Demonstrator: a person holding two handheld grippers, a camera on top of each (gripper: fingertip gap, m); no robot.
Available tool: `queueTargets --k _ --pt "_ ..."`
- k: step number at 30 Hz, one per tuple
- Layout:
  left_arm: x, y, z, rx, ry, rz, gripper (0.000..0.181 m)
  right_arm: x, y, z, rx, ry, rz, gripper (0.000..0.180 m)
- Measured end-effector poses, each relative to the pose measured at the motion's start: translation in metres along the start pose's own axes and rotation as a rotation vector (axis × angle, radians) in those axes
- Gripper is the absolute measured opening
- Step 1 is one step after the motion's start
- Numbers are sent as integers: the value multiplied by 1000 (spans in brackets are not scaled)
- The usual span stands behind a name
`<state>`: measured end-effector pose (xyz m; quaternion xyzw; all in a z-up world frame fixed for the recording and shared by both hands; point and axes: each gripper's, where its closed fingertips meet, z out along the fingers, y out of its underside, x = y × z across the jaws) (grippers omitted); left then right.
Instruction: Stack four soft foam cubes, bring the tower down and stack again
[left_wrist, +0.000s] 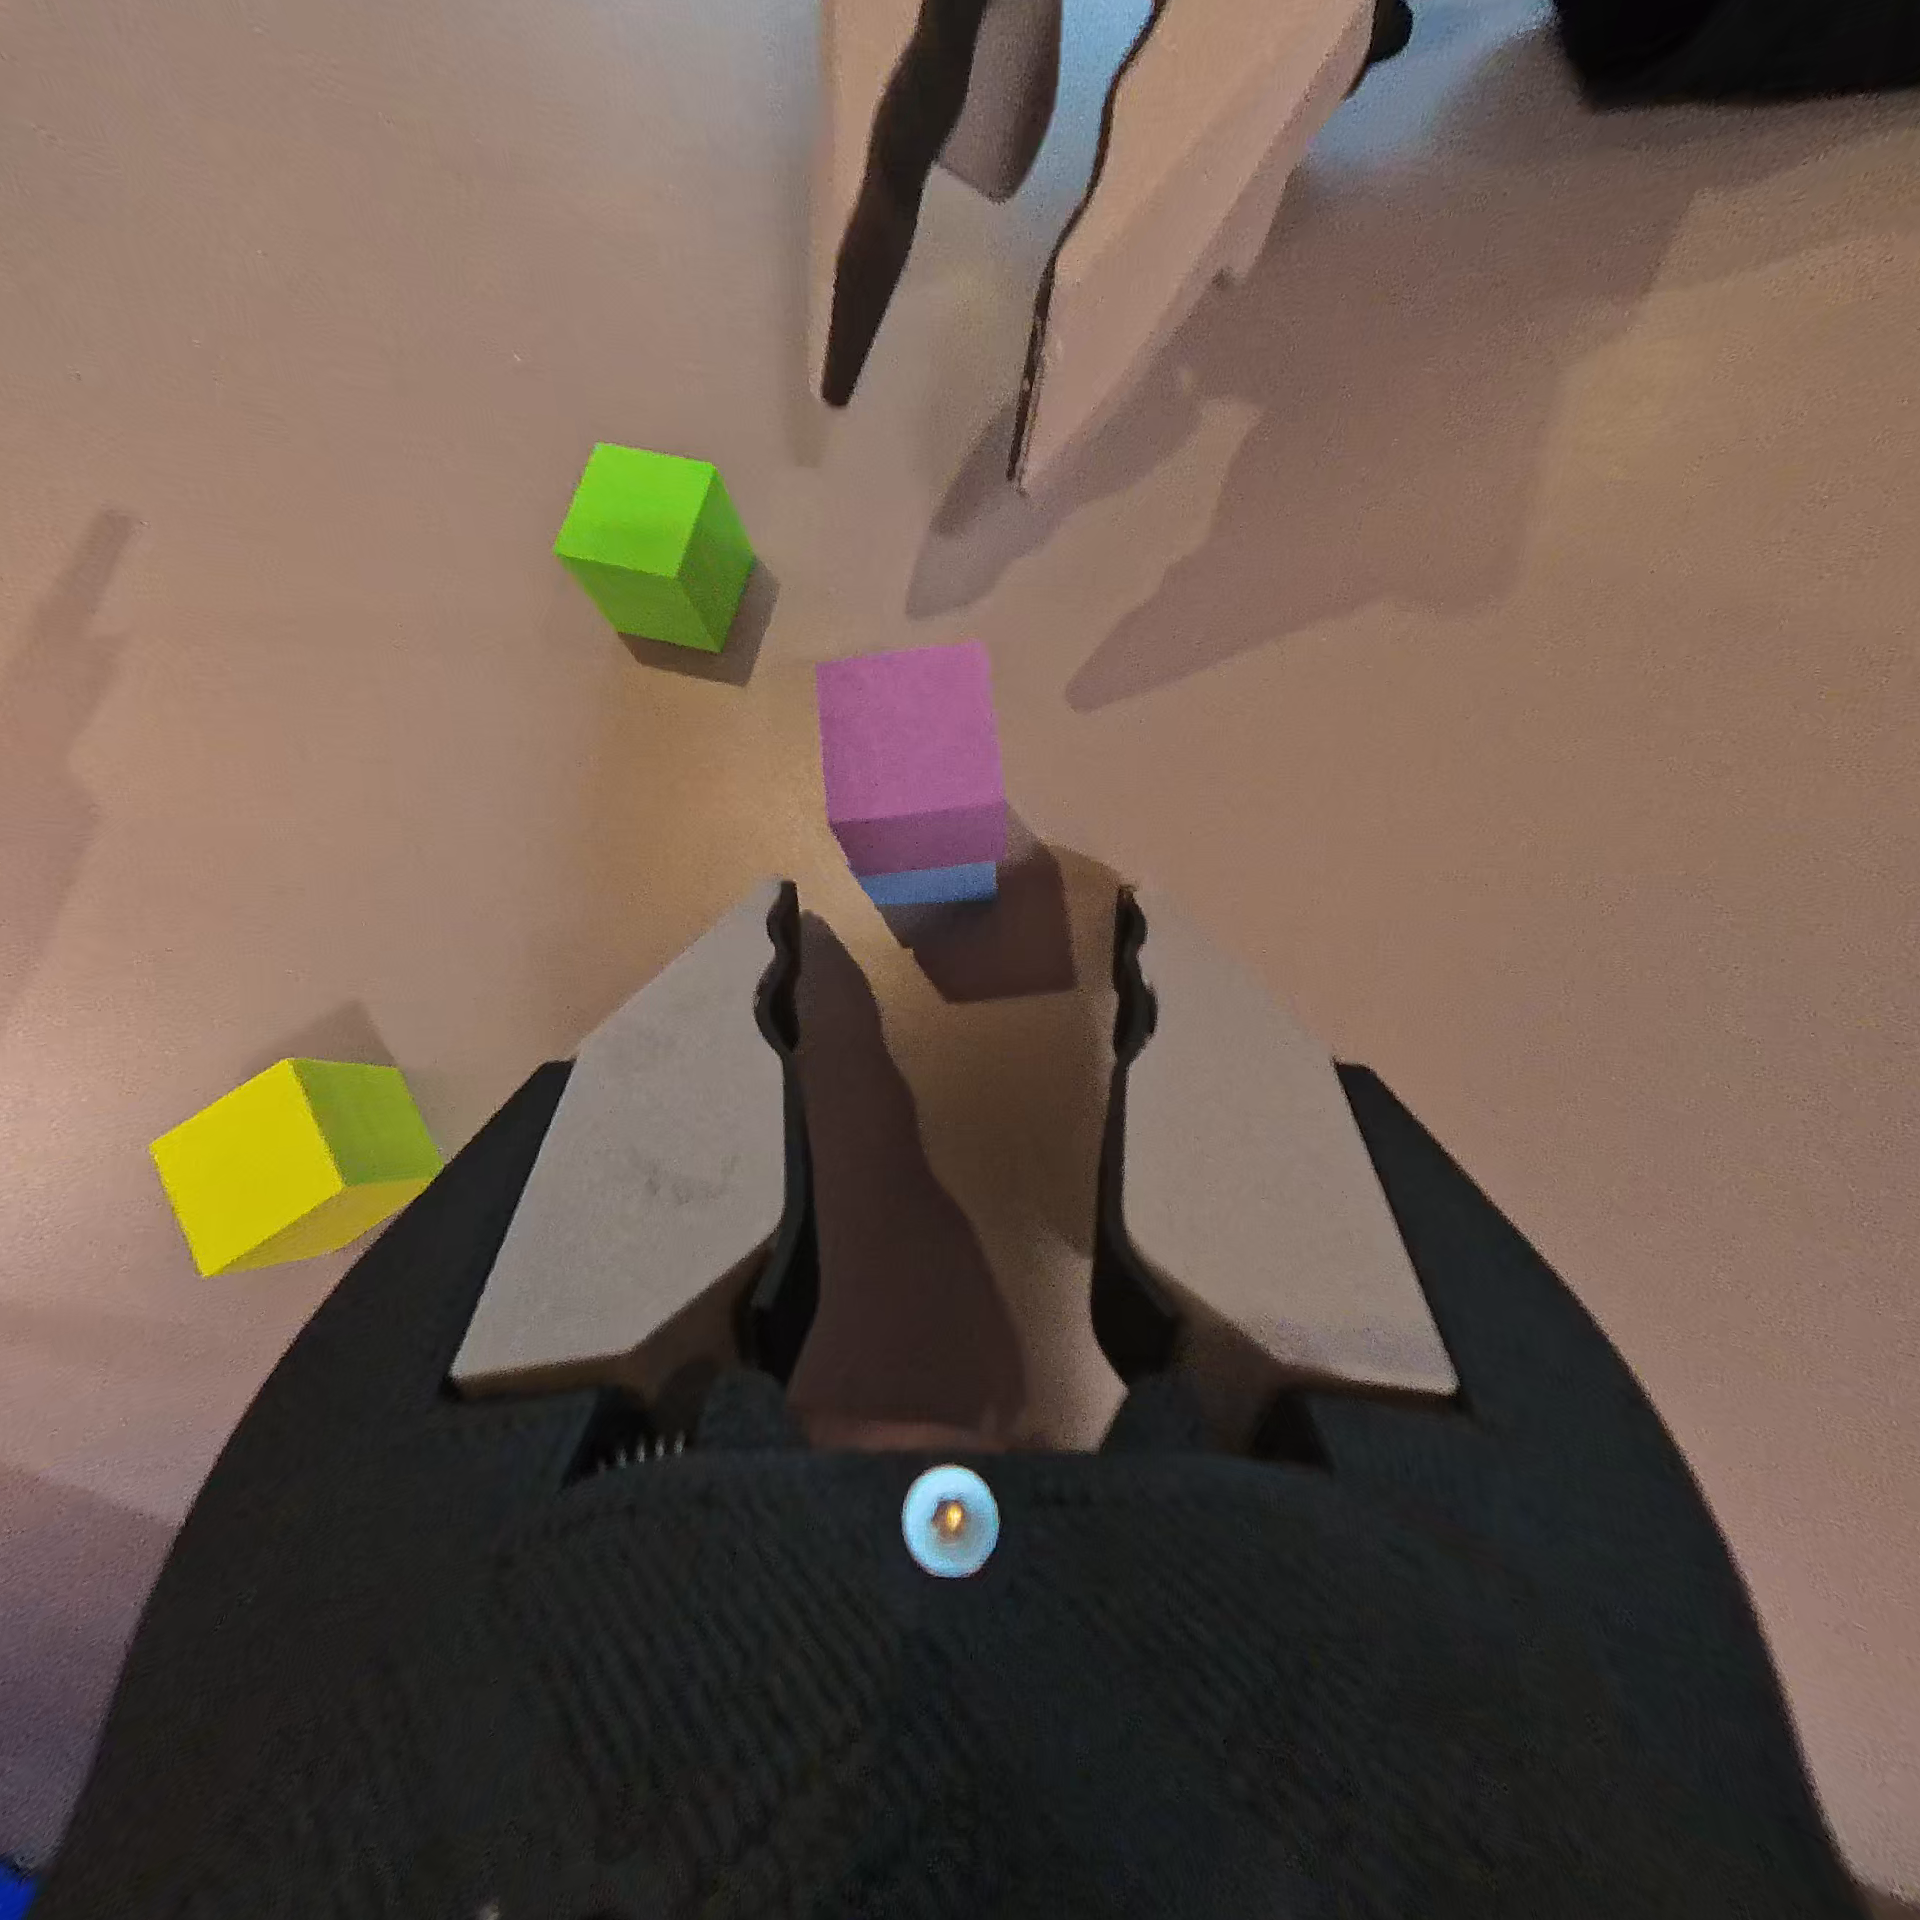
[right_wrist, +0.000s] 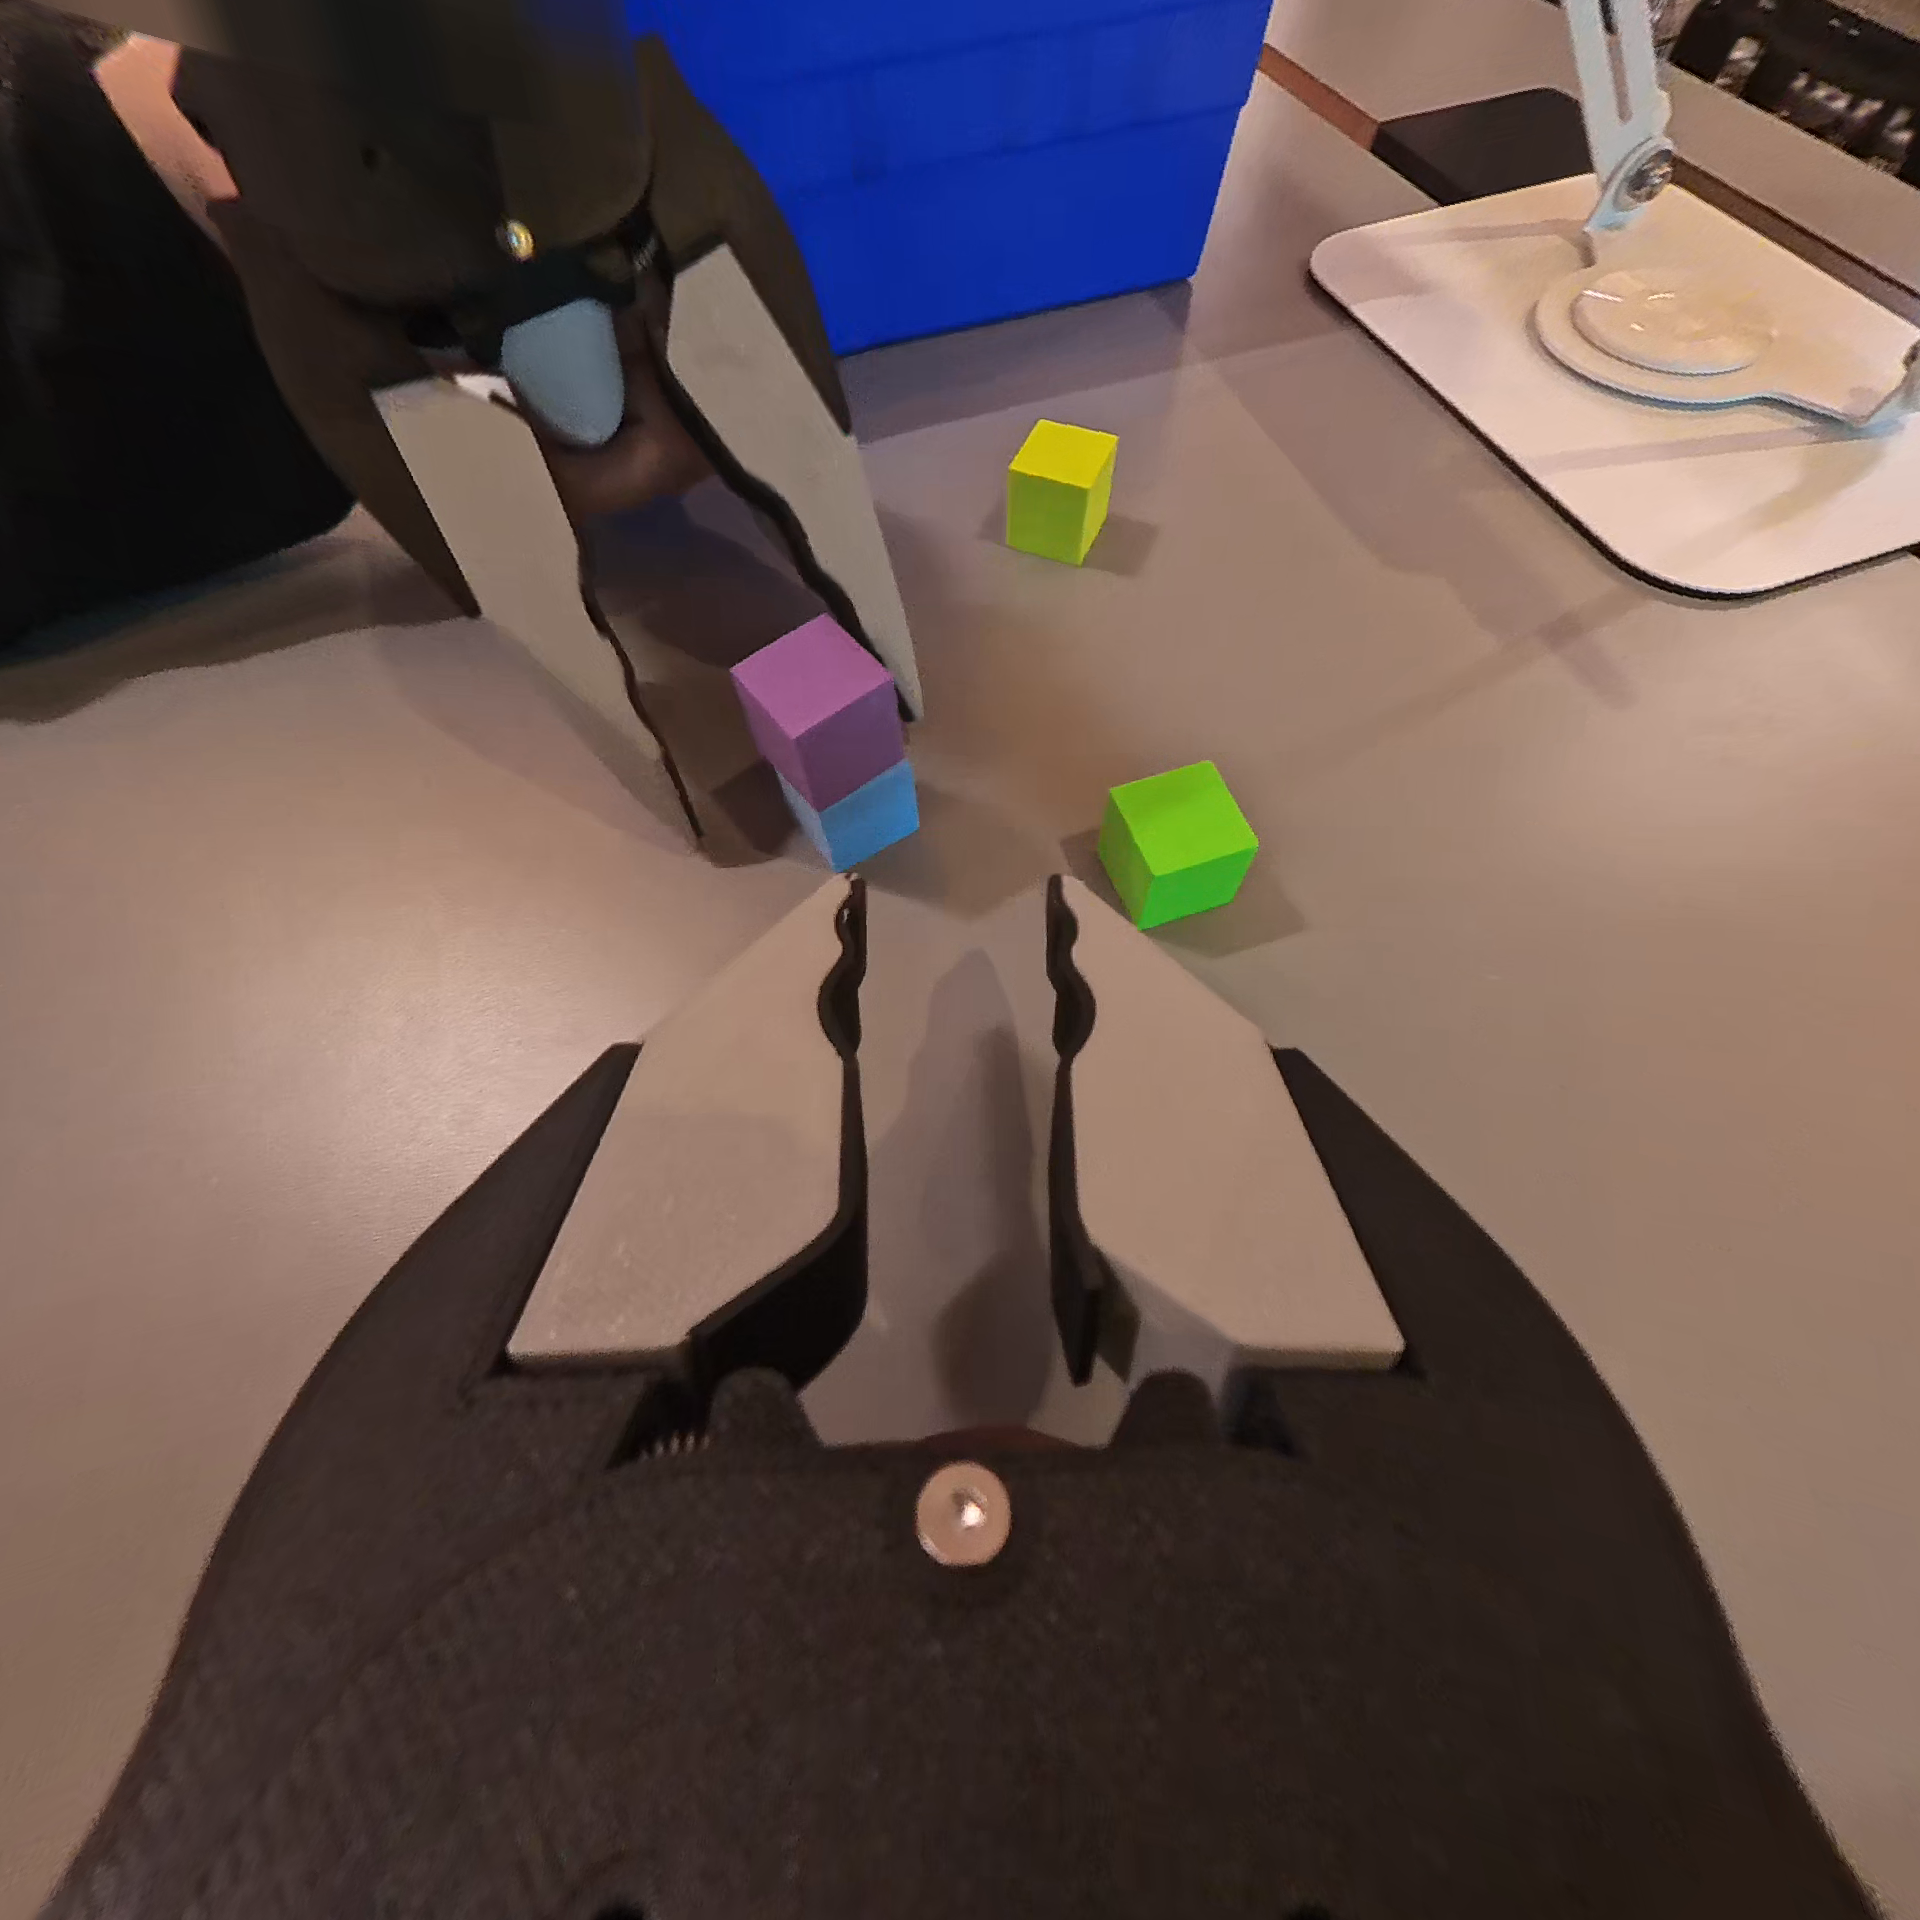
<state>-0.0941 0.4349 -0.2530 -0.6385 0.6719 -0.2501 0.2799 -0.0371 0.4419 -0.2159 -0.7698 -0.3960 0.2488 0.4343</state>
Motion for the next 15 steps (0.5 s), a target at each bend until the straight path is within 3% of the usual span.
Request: queueTargets --k 5,7,9,10,15 --pt "0 4 -5 -23 -13 1 57 5 1 -3 2 10 9 32" --pt "-4 6 -10 -29 -44 2 38 7 3 -3 -3 12 13 32" --pt "-13 8 -13 -31 -90 -25 4 8 4 -3 -5 12 17 32" --pt "-19 8 -14 -32 -114 -51 0 9 5 -2 -6 12 19 32" --pt "-27 3 -13 20 -107 -141 0 10 6 -2 -13 17 18 32"
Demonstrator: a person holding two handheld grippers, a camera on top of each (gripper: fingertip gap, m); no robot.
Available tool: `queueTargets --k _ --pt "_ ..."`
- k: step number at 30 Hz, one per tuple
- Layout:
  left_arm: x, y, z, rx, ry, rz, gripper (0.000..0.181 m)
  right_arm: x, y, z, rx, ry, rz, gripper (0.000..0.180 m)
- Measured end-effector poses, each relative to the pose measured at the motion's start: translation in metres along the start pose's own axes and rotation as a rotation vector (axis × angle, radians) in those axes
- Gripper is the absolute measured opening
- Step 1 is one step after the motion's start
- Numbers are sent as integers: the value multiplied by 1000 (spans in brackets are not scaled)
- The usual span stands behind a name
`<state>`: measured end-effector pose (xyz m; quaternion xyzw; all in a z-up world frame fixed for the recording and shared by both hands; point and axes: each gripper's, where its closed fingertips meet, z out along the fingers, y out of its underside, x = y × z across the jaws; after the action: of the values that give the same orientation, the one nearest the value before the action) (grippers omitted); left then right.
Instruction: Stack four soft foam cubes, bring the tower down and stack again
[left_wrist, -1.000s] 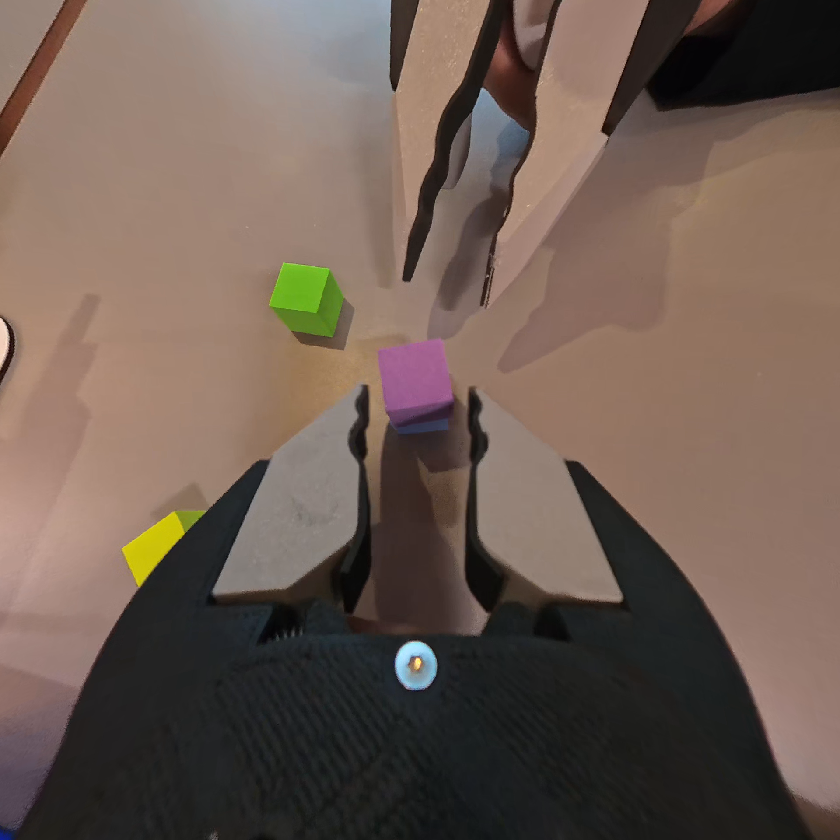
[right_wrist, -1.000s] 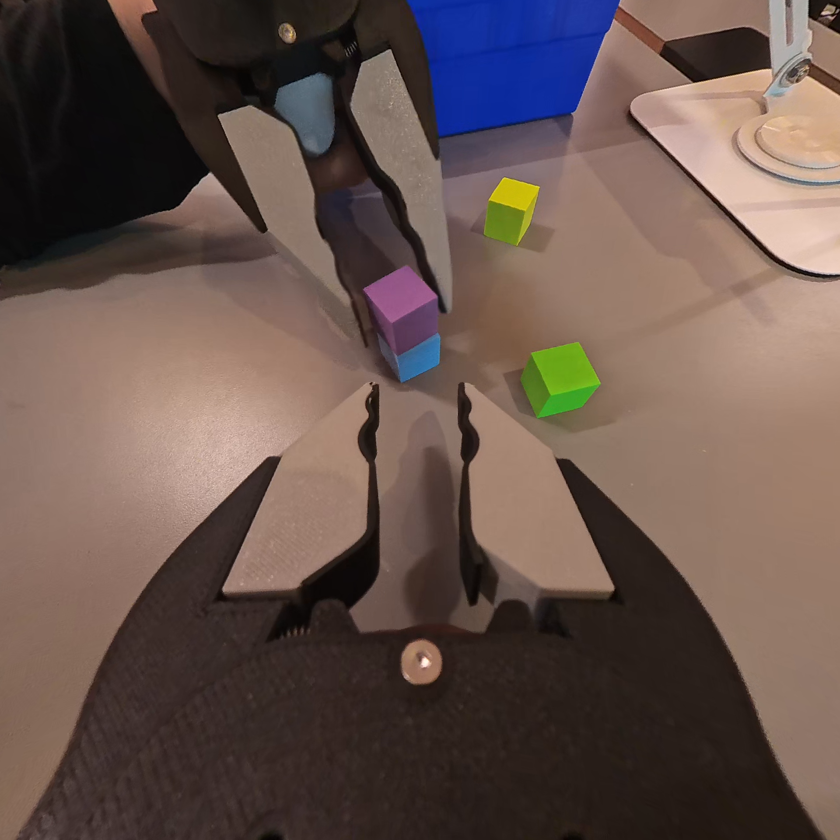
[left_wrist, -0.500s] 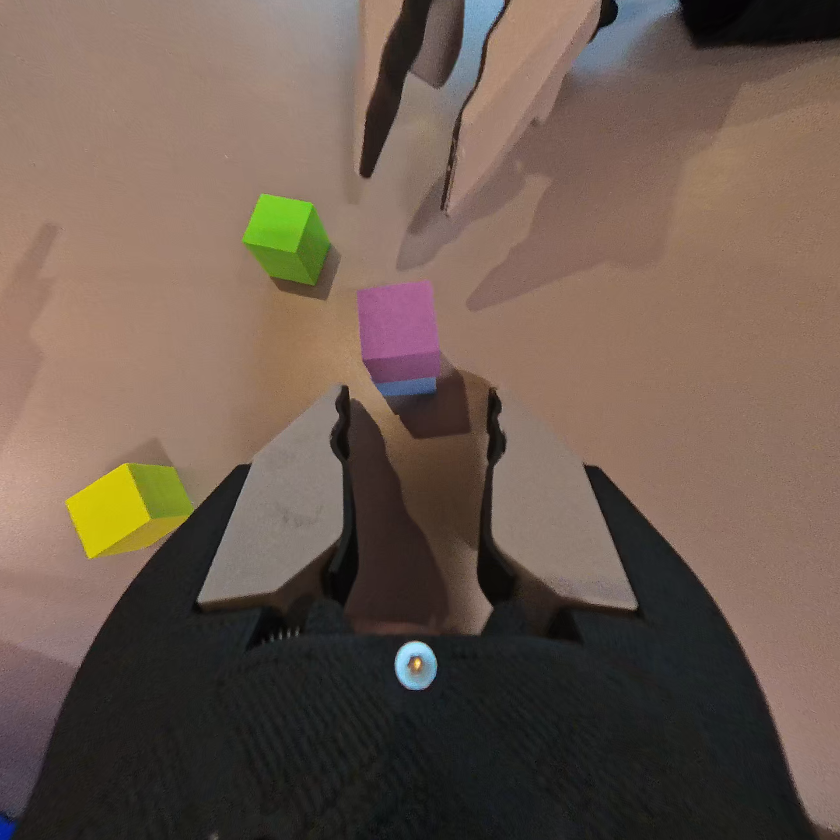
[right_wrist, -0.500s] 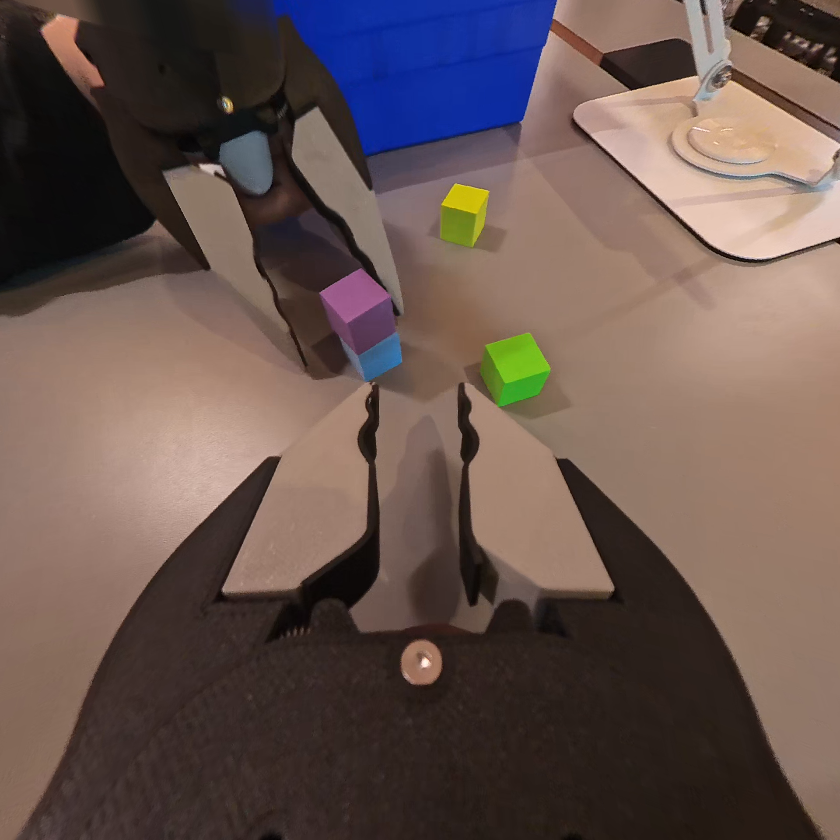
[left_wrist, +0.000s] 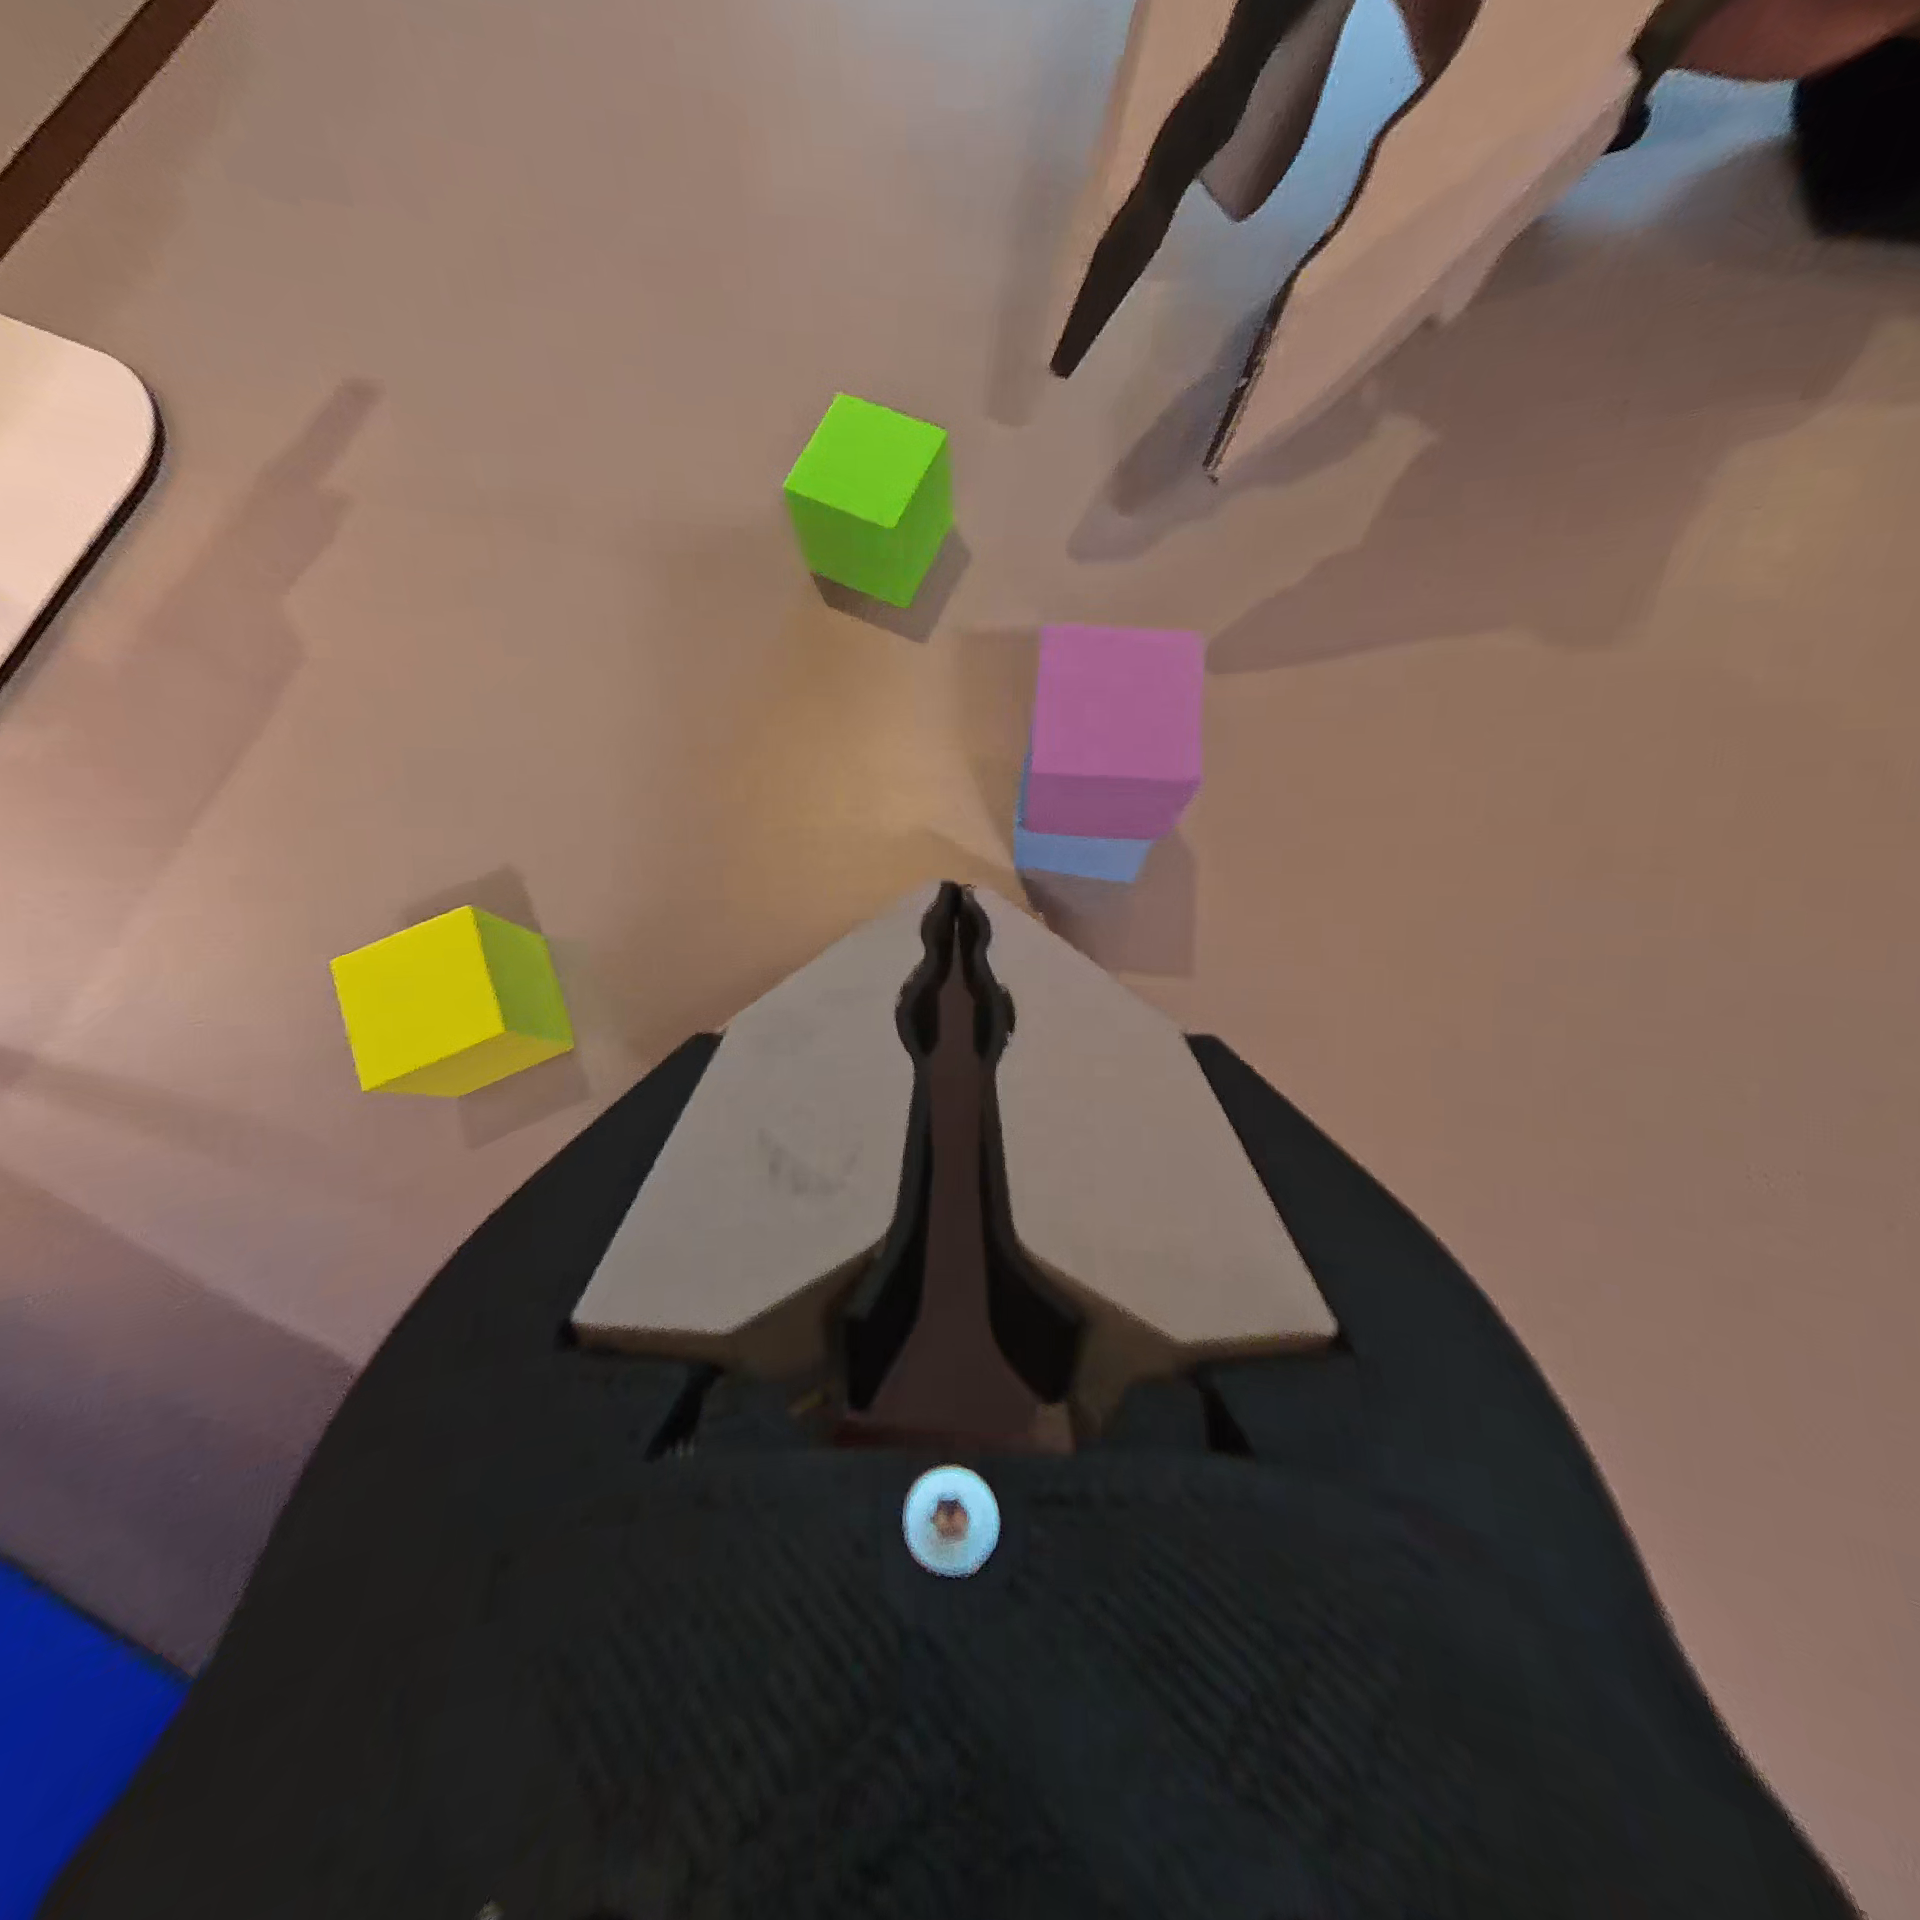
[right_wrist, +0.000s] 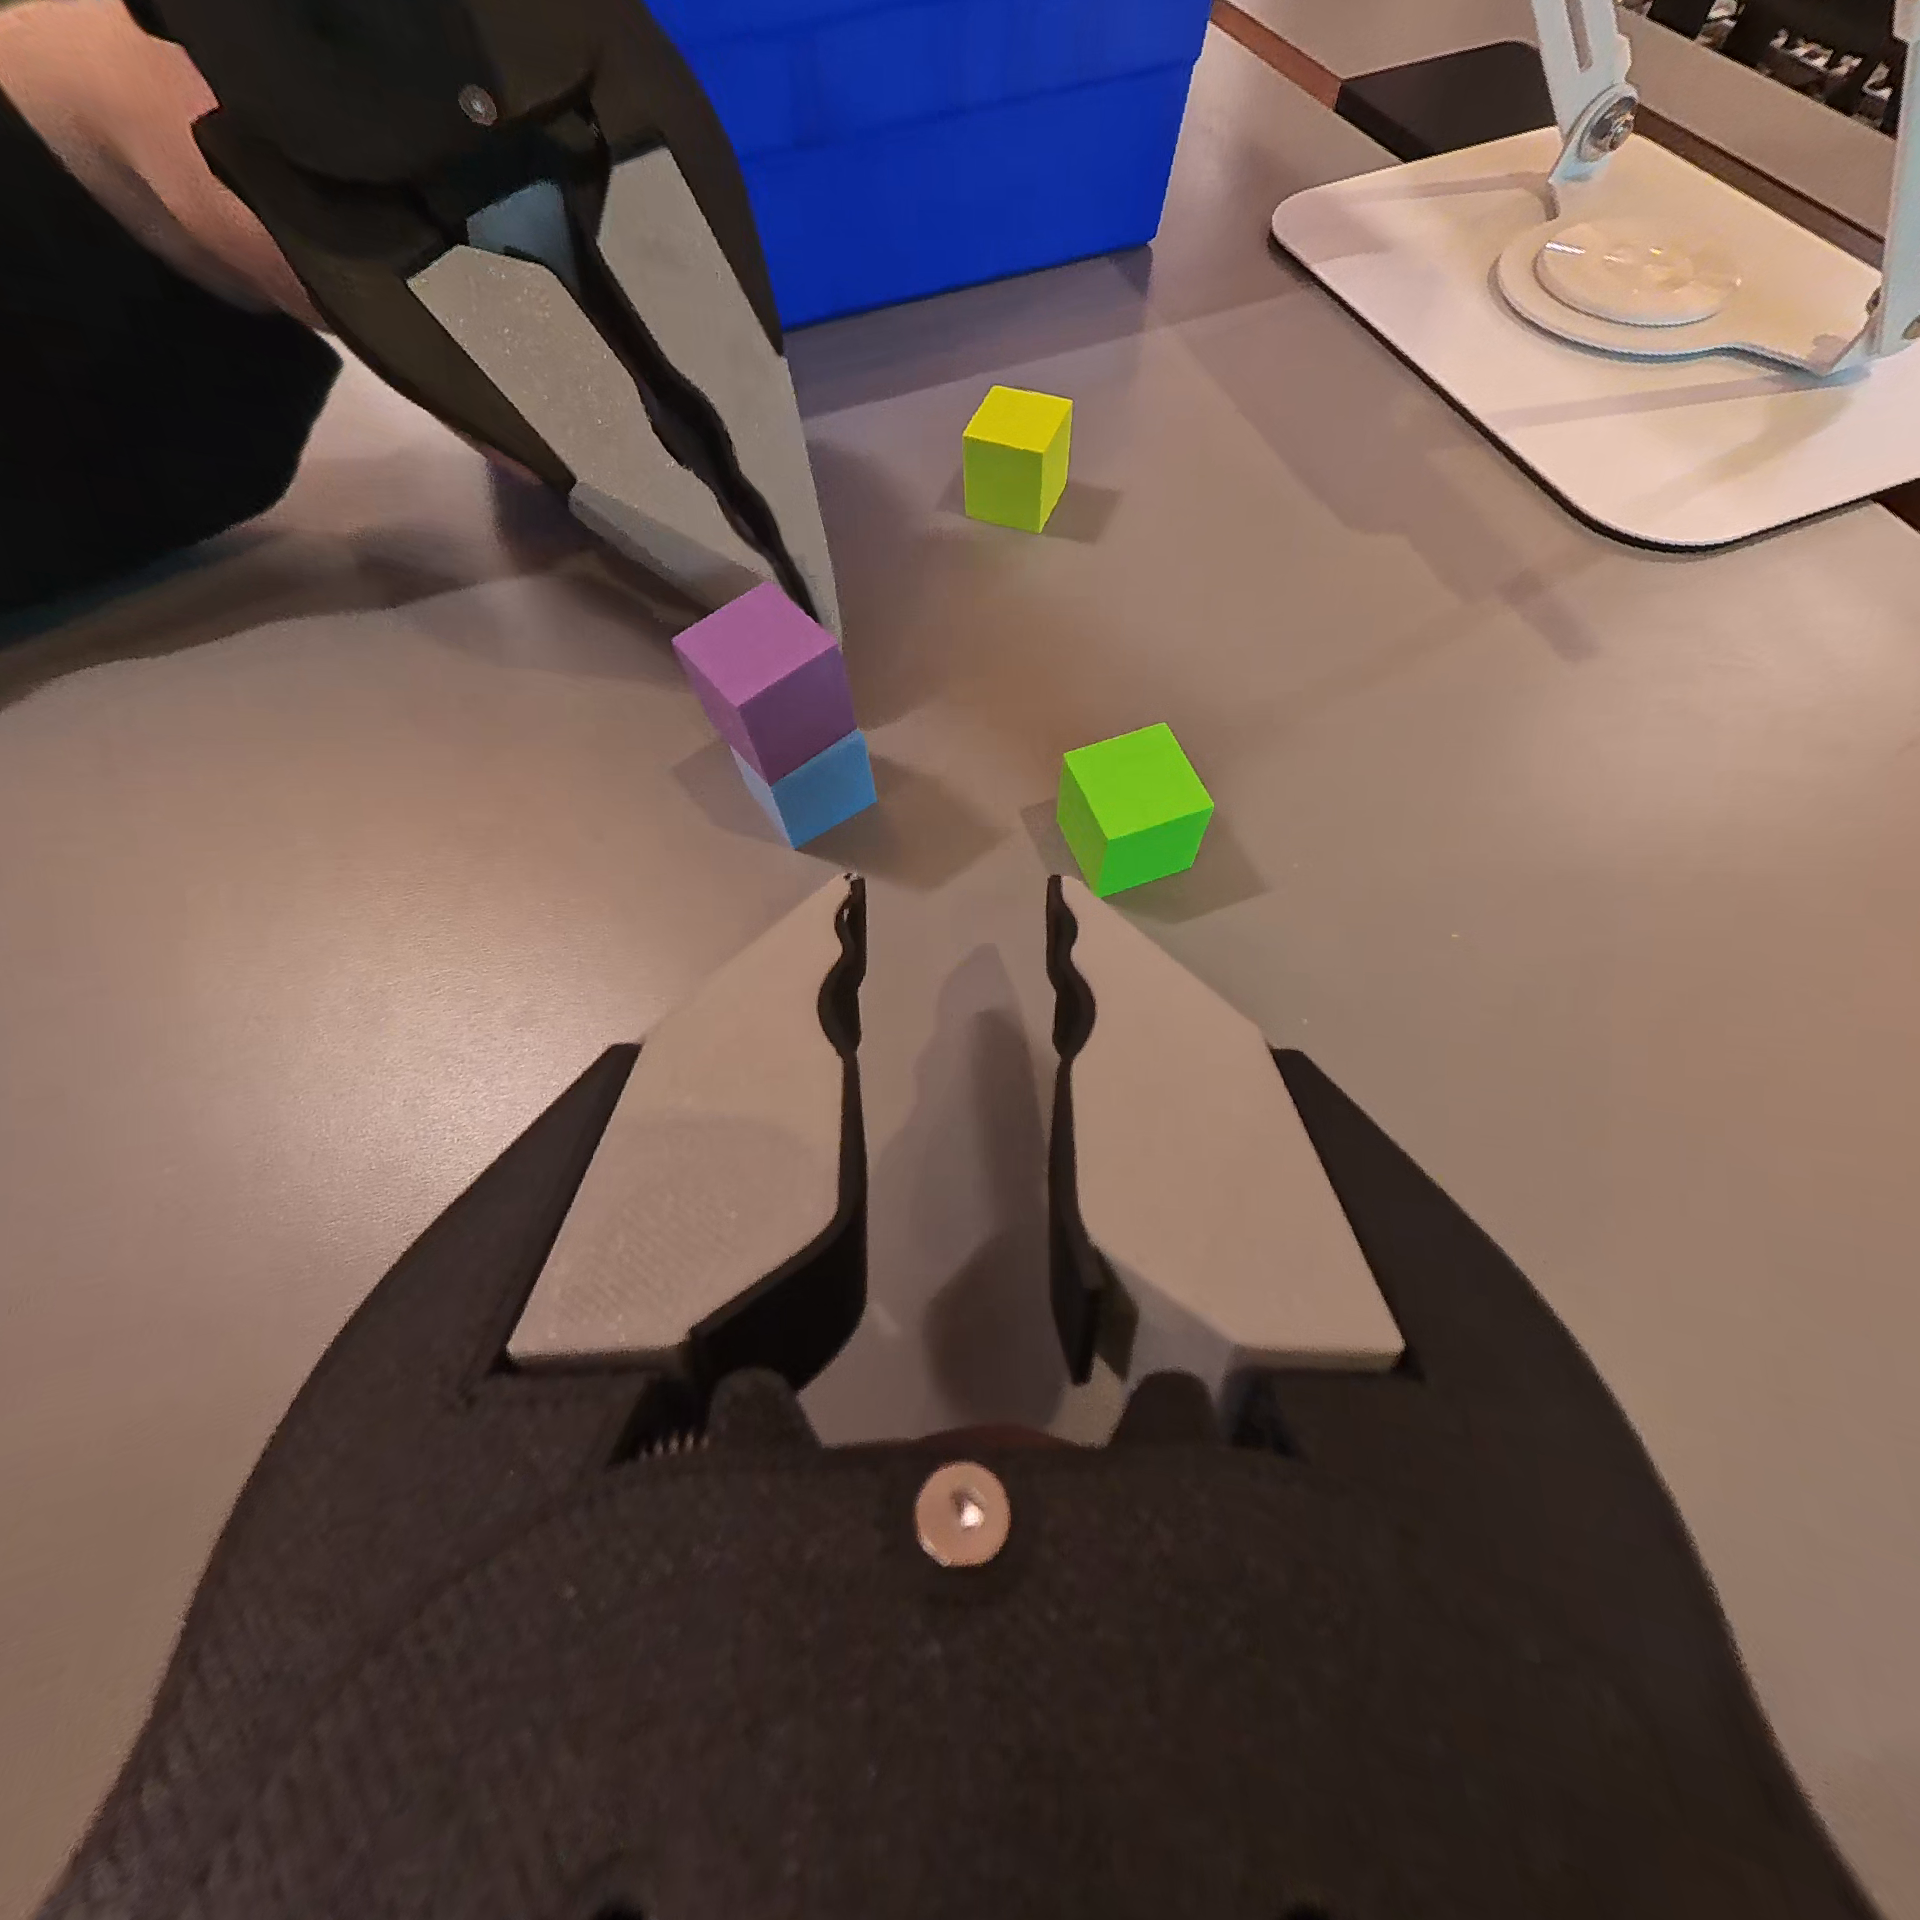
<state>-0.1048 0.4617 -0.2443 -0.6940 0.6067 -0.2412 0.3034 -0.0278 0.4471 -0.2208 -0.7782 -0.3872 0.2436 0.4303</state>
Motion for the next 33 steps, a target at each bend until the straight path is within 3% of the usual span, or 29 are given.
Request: queueTargets --k 17,33 --pt "12 -4 20 -24 4 35 0 31 11 1 -46 163 19 31" --pt "24 13 3 -38 76 -62 2 37 -3 28 -57 43 4 46"
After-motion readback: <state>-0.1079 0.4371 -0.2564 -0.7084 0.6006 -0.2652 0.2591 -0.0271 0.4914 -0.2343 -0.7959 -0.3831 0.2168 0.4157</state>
